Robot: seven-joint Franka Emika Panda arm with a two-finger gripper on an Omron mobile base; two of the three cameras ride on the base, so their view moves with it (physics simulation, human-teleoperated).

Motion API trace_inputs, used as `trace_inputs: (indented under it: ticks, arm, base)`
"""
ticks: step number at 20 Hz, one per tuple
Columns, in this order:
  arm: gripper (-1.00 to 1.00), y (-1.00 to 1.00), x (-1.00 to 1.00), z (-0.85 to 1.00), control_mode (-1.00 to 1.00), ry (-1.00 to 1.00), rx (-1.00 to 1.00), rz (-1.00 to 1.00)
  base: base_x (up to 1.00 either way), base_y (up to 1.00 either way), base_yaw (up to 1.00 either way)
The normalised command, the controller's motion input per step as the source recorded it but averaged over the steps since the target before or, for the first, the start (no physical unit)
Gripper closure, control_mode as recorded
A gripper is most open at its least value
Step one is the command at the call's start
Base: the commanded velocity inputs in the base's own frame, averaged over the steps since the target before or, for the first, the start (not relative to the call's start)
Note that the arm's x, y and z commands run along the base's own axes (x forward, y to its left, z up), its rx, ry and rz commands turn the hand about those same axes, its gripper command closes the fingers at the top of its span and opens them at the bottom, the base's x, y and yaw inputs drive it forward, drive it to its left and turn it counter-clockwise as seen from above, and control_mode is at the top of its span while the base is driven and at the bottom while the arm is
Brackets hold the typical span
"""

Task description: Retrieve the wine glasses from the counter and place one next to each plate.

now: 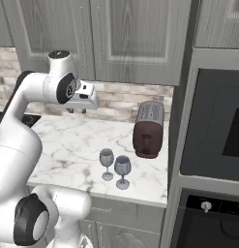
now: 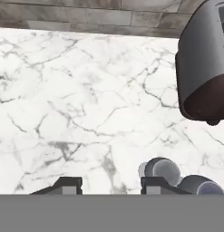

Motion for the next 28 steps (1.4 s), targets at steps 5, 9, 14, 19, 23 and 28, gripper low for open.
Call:
trace_inputs:
  ticks: [5, 9, 14, 19, 23, 28]
  arm:
    - [-1.0, 0.18, -0.44, -0.22, -1.0, 0.0, 0.07, 0.0]
    - [-1.0, 0.08, -1.0, -0.16, -1.0, -0.2, 0.03, -0.03]
    - [-1.0, 0.0, -0.76, 0.0, -1.0, -0.41, 0.0, -0.42]
    - [-1.0, -0.01, -0.39, 0.01, -1.0, -0.26, 0.04, -0.63]
    - [-1.0, -0.13, -0.4, 0.13, -1.0, -0.18, 0.22, -0.58]
    - [-1.0, -0.24, -0.49, 0.23, -1.0, -0.22, 0.41, -0.45]
  base:
    - [0.0, 0.0, 0.0]
    - [0.0, 0.0, 0.0]
    - [0.0, 0.0, 0.0]
    - [0.0, 0.0, 0.0]
    - [0.0, 0.0, 0.0]
    - [0.0, 0.0, 0.0]
